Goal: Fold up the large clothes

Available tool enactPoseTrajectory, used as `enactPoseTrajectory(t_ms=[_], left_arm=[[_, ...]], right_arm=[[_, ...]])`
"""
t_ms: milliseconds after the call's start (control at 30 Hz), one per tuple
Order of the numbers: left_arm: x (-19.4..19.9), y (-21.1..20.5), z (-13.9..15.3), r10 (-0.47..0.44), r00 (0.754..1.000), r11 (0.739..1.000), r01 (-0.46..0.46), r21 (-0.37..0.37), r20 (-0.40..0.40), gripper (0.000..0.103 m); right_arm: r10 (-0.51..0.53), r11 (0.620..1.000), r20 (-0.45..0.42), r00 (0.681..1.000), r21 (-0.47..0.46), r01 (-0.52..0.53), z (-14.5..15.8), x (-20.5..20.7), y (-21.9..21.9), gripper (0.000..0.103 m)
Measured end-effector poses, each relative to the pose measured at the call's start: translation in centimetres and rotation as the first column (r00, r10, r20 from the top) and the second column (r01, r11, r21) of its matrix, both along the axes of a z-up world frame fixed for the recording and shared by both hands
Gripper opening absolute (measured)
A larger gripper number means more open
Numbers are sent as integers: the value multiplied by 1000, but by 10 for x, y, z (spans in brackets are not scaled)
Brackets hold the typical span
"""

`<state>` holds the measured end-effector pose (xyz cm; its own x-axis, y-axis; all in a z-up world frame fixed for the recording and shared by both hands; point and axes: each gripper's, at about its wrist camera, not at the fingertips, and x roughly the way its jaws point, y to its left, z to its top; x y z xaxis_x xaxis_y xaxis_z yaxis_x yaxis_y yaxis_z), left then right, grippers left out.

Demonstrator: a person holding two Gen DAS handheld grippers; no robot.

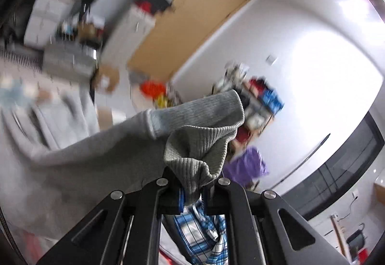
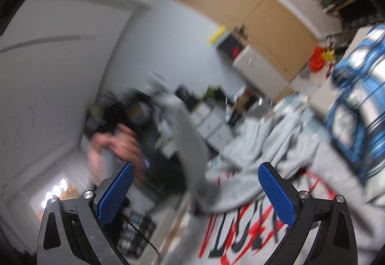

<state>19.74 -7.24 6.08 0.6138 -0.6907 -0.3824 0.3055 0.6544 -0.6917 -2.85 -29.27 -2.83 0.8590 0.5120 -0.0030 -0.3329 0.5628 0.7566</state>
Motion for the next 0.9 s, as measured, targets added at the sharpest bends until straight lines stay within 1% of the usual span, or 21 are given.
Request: enactPoseTrajectory(t_ms=[67, 100, 167, 200, 267, 300, 333, 367, 400, 433, 467, 500, 533, 567, 600, 700, 767, 800, 833, 867, 900], left_arm=[[14, -24, -47, -25, 996, 1000, 26, 13, -91, 5], [21, -32, -70, -29, 991, 999, 35, 40, -133, 5], [27, -49, -116, -52, 978, 990, 78, 120, -203, 5], [29, -54, -132, -56, 973, 984, 92, 152, -223, 5], [33, -58, -153, -74, 963, 972, 127, 196, -259, 5], [29, -60, -161, -68, 959, 961, 137, 241, -276, 5], [27, -62, -166, -74, 954, 952, 154, 264, -292, 9], [28, -61, -167, -84, 946, 944, 176, 278, -312, 17], [26, -58, -167, -85, 941, 936, 188, 296, -329, 20], [20, -49, -166, -87, 941, 930, 194, 311, -327, 29], [13, -46, -157, -86, 943, 925, 196, 325, -322, 45], [6, -34, -153, -82, 945, 920, 194, 341, -316, 55], [4, -24, -144, -84, 948, 918, 194, 346, -308, 72], [-1, -13, -139, -88, 951, 917, 193, 348, -295, 75], [-8, -3, -137, -88, 957, 913, 189, 363, -276, 75], [-9, 37, -140, -27, 974, 876, 133, 464, -227, 76], [-1, 52, -151, 43, 979, 844, 72, 532, -199, 76], [7, 67, -156, 95, 978, 828, 26, 560, -187, 76], [13, 74, -161, 130, 973, 821, 2, 570, -191, 76], [20, 81, -167, 162, 966, 818, -16, 575, -204, 76], [27, 93, -176, 179, 956, 827, -19, 562, -231, 76]], right_arm=[[-59, 997, 37, 998, 45, 58, 3, -12, -18, 103], [-97, 994, 60, 993, 58, 93, 4, -19, -27, 103], [-143, 990, 66, 988, 27, 142, 8, -24, -32, 103], [-140, 990, 76, 987, 12, 139, 9, -24, -33, 103], [-131, 991, 71, 989, -10, 132, 10, -21, -33, 103], [-122, 992, 63, 990, -13, 123, 9, -18, -32, 103], [-109, 994, 57, 992, -9, 109, 8, -16, -32, 103], [-93, 996, 47, 995, -3, 94, 7, -13, -31, 103], [-78, 997, 33, 996, 0, 78, 6, -10, -28, 103], [-68, 998, 28, 997, -3, 68, 6, -9, -27, 103], [-58, 998, 22, 998, -12, 59, 5, -8, -24, 103], [-52, 998, 18, 998, -21, 53, 6, -7, -21, 103], [-48, 998, 16, 999, -27, 49, 4, -9, -19, 103], [-44, 999, 14, 999, -32, 45, 4, -9, -17, 103], [-43, 999, 12, 999, -33, 43, 2, -11, -17, 103], [-30, 999, -6, 1000, -28, 29, 0, -9, -13, 103], [-27, 999, -18, 999, -31, 27, -1, -7, -10, 103], [-26, 999, -22, 999, -35, 25, 0, -7, -8, 103], [-24, 999, -25, 999, -40, 23, 0, -7, -7, 103], [-25, 998, -27, 999, -52, 23, 0, -8, -5, 103], [-29, 997, -28, 999, -70, 27, 0, -8, -3, 103]])
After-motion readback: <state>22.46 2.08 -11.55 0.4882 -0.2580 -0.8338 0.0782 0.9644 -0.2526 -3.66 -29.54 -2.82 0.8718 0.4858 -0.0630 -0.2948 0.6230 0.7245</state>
